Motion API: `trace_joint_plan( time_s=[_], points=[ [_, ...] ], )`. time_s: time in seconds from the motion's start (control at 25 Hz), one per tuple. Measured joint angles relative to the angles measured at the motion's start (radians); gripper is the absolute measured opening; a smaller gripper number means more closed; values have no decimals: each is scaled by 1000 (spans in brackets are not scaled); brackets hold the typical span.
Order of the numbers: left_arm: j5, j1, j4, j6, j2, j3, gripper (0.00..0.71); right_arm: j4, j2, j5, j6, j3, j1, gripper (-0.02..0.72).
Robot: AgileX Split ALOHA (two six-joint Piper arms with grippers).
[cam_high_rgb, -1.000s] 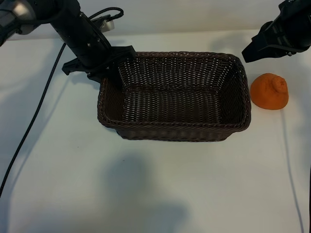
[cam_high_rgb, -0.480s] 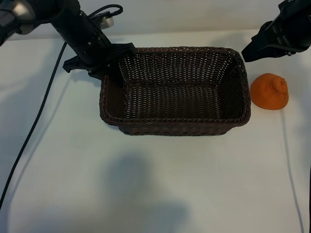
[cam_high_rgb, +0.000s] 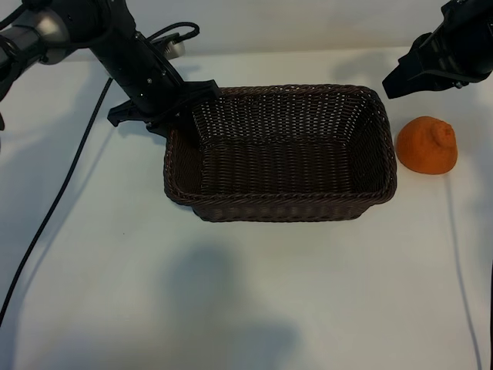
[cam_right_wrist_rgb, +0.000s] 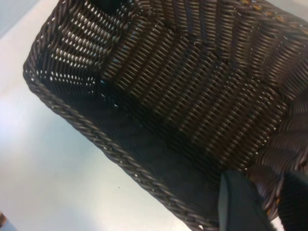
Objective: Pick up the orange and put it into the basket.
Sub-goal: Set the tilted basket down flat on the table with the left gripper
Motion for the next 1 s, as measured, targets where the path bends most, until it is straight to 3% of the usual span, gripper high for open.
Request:
trace_joint_plan(
  time_s=[0.56, 1.0],
  points=[
    [-11, 0, -13, 0, 0, 0, 165, 0, 0, -3, 0, 0, 0, 243],
    [-3, 0, -46, -1, 0, 0, 381, 1, 0, -3, 0, 0, 0, 243]
  ],
)
